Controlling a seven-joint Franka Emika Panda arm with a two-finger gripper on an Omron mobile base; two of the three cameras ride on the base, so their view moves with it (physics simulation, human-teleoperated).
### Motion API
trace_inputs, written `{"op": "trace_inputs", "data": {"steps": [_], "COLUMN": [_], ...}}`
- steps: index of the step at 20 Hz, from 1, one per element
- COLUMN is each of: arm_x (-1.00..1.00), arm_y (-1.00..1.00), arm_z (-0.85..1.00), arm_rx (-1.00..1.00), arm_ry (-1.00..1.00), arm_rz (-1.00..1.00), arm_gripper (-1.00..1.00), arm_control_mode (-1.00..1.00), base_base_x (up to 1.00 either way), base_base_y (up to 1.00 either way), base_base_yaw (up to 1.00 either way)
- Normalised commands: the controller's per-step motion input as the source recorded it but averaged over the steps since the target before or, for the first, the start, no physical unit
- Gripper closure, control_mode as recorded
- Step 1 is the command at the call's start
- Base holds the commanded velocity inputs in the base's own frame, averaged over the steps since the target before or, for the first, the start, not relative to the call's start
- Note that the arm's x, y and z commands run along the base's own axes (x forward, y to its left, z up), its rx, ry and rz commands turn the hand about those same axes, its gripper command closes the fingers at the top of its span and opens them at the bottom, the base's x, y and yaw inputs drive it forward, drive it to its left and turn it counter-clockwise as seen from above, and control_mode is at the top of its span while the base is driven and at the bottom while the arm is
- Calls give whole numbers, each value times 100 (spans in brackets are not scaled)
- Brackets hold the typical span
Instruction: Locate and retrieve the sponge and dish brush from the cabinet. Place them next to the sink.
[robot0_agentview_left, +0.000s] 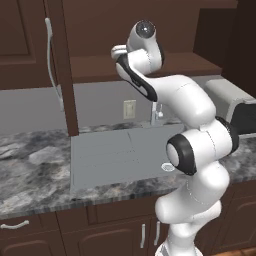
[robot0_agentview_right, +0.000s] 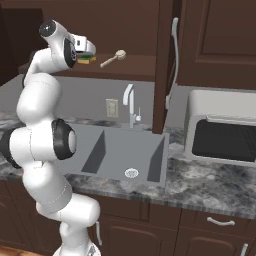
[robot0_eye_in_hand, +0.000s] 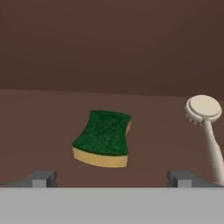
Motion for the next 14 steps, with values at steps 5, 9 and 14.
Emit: {"op": "trace_inputs", "data": {"steps": [5, 9, 14], "arm_x": [37, 17, 19], "arm_y": [18, -4, -12], "arm_z": [-8, -16, -20], "arm_rx": [-1, 0, 0], "arm_ry": [0, 2, 0], "arm_rz": [-2, -1, 0], "arm_gripper": [-100, -100, -100], "arm_control_mode": [-100, -100, -100], "base_base_x": [0, 0, 0], "base_base_y": [0, 0, 0], "base_base_yaw": [0, 0, 0]}}
